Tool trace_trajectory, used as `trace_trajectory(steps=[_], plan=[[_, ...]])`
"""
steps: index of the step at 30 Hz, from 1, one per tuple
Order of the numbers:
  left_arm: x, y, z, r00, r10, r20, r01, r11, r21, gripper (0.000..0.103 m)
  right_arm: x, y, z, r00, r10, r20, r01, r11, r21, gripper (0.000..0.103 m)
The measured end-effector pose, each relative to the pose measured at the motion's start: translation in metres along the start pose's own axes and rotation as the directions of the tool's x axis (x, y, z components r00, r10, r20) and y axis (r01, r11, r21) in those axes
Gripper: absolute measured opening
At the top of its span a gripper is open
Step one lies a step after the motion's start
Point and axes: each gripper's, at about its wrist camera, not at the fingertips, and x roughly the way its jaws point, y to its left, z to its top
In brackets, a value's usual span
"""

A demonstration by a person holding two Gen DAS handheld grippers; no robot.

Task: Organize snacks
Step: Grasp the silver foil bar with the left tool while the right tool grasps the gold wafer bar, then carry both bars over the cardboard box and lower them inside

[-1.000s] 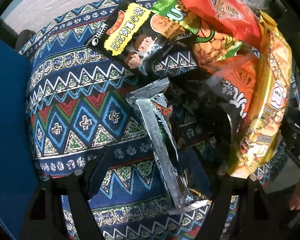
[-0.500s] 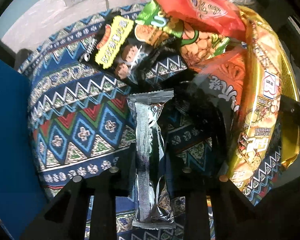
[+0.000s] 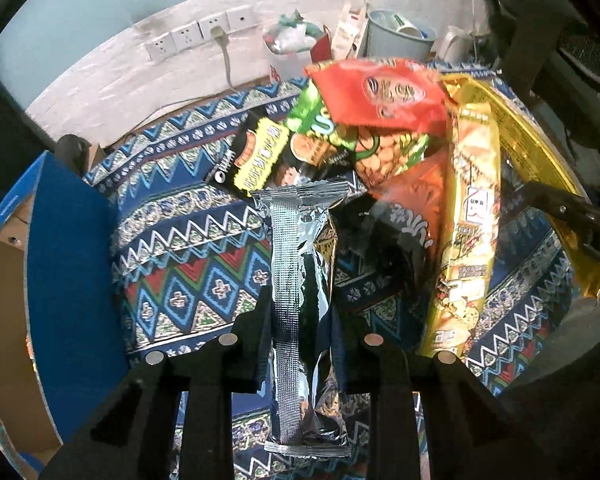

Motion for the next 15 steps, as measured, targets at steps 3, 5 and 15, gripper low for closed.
trace_trajectory(steps=[3, 5, 15], plan=[[-0.013, 0.014, -0.002, 1.0, 0.004, 0.026, -0.004, 1.0, -0.009, 0.026, -0.008, -0.002, 0.003, 1.0, -0.006, 0.025, 0.006, 1.0, -0.003, 0.031], [-0.026, 0.018, 0.001, 0.999, 0.008, 0.042, -0.007, 1.0, -0.013, 0.026, -0.014, 0.0, 0.004, 0.999, -0.006, 0.04, 0.007, 1.0, -0.004, 0.031], [-0.06, 0.036, 0.0, 0.995, 0.025, 0.092, -0.021, 0.999, -0.043, 0.026, -0.039, 0.006, 0.015, 0.992, 0.003, 0.123, -0.001, 1.0, -0.013, 0.031]])
